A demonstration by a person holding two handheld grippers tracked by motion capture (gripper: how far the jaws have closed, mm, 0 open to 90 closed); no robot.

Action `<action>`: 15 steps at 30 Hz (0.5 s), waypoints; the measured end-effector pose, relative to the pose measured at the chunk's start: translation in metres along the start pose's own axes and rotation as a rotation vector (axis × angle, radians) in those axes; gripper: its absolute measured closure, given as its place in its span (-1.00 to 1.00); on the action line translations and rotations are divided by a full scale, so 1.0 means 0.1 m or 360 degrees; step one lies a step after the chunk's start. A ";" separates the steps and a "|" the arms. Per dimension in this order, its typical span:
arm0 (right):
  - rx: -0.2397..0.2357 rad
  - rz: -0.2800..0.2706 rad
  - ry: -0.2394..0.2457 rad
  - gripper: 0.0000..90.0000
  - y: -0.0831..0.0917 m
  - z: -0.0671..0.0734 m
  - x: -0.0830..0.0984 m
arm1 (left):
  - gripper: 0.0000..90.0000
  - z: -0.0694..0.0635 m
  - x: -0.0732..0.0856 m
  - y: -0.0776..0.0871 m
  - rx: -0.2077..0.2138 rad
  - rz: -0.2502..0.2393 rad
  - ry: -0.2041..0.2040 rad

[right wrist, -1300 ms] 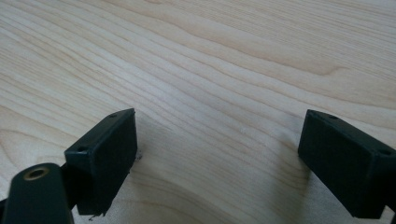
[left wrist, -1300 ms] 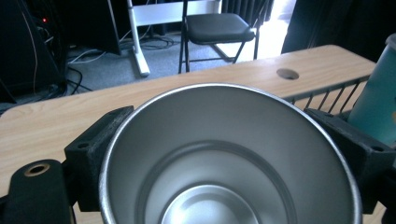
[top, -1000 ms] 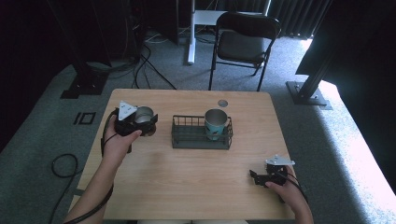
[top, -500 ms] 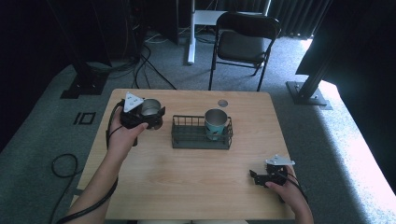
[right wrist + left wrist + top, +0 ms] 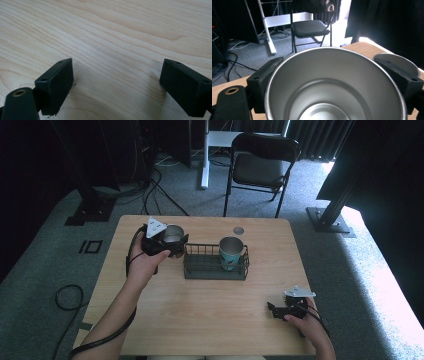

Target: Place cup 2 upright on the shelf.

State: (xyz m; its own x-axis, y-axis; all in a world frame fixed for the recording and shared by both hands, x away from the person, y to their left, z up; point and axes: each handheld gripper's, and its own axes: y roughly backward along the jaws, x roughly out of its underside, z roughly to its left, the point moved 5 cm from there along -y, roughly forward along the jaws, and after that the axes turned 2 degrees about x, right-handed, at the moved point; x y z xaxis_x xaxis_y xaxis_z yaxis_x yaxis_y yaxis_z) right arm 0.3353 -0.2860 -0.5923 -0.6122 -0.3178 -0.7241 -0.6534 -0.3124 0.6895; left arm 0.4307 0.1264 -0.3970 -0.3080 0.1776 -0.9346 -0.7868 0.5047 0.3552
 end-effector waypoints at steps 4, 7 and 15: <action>0.0000 0.0000 0.0000 -0.75 0.00 0.00 0.00 | -0.69 -0.06 -0.01 -0.08 0.0015 0.0009 -0.0010; 0.0000 0.0000 0.0000 -0.75 0.00 0.00 0.00 | -0.69 -0.11 0.00 -0.15 0.0032 0.0021 -0.0011; 0.0000 0.0000 0.0000 -0.75 0.00 0.00 0.00 | -0.69 -0.21 0.02 -0.30 0.0057 0.0040 -0.0019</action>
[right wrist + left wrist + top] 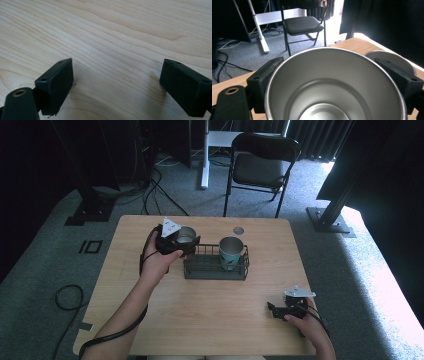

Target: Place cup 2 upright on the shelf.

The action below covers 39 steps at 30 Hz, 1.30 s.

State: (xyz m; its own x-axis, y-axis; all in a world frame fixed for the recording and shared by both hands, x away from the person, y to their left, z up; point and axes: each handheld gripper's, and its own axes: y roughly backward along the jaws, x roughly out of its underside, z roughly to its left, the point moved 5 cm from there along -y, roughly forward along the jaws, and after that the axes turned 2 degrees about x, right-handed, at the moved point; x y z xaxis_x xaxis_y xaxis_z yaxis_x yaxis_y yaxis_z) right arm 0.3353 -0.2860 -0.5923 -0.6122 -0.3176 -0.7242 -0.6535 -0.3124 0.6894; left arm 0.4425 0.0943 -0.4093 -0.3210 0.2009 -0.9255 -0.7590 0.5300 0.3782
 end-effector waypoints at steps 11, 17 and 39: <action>-0.0001 0.0001 -0.0002 -0.75 0.00 0.00 0.00 | -0.69 -0.13 0.06 -0.22 0.0065 0.0015 0.0000; -0.0001 0.0001 -0.0003 -0.75 0.00 0.00 0.00 | -0.69 -0.18 0.07 -0.32 0.0081 0.0017 0.0002; -0.0001 0.0002 0.0000 -0.75 0.00 0.00 0.00 | -0.69 -0.20 0.32 -0.61 0.0109 0.0015 0.0073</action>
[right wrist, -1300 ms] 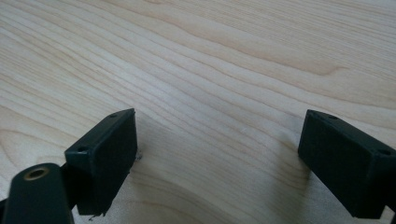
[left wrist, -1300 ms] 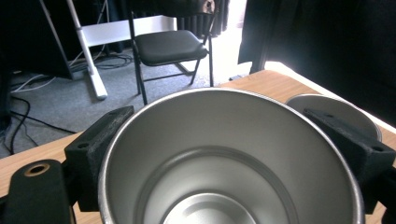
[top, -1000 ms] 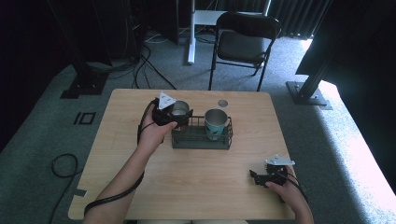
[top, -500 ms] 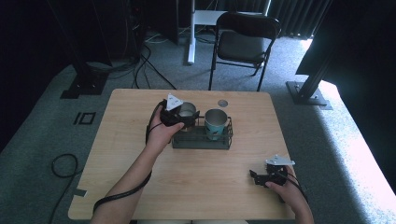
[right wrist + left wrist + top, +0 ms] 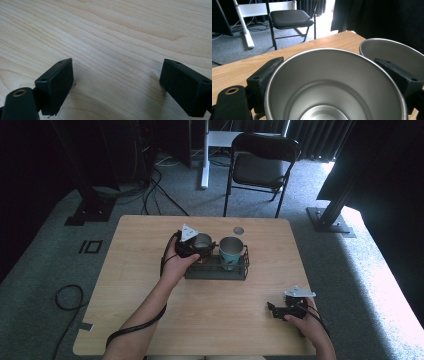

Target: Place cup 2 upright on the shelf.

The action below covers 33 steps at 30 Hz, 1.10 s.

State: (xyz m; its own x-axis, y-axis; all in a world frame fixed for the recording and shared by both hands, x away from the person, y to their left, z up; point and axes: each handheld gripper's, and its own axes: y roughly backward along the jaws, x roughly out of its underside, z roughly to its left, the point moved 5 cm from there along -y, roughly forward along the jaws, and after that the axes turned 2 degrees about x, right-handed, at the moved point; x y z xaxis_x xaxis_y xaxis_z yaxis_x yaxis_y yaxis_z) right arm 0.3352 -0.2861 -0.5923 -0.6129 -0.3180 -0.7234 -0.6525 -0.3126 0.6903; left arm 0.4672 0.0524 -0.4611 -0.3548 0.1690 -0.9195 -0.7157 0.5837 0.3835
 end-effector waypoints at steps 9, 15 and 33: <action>0.0000 0.0000 0.0000 -0.75 0.00 0.00 0.00 | -0.69 0.05 0.07 -0.09 -0.0024 0.0041 0.0006; 0.0000 0.0000 0.0000 -0.75 0.00 0.00 0.00 | -0.69 0.07 0.16 -0.17 -0.0032 0.0064 0.0010; 0.0000 0.0000 0.0000 -0.75 0.00 0.00 0.00 | -0.69 0.04 0.35 -0.26 -0.0014 0.0126 -0.0024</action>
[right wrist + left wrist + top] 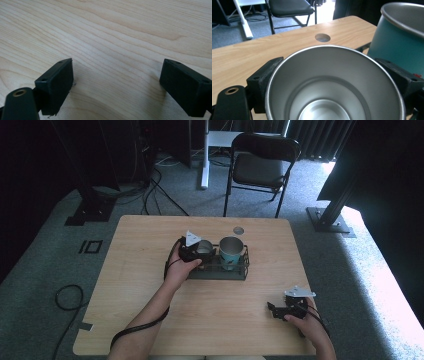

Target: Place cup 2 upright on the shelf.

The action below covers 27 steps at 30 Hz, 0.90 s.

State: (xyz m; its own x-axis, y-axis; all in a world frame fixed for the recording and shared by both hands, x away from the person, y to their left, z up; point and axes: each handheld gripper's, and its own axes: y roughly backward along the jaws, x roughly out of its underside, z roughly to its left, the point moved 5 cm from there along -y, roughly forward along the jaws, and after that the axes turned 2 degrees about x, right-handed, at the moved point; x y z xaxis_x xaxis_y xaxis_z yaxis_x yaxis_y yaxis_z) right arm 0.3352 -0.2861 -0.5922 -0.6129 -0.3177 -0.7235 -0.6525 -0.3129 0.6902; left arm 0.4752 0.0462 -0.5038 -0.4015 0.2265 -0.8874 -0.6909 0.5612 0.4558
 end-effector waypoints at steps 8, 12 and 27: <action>0.0000 0.0000 0.0000 -0.75 0.00 0.00 0.00 | -0.69 -0.05 0.03 0.01 -0.0005 -0.0005 -0.0085; 0.0001 0.0000 0.0000 -0.75 0.00 0.00 0.00 | -0.85 -0.07 0.05 0.01 0.0005 0.0050 -0.0129; 0.0001 0.0000 0.0000 -0.75 0.00 0.00 0.00 | -0.93 -0.06 0.06 0.22 0.0022 0.0057 -0.0099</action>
State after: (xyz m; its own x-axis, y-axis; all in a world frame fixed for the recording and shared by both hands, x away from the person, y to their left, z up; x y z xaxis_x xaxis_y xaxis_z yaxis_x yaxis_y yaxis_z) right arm 0.3352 -0.2861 -0.5923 -0.6128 -0.3180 -0.7234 -0.6526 -0.3125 0.6903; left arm 0.4538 0.0555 -0.4985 -0.3873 0.2953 -0.8734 -0.6684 0.5626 0.4866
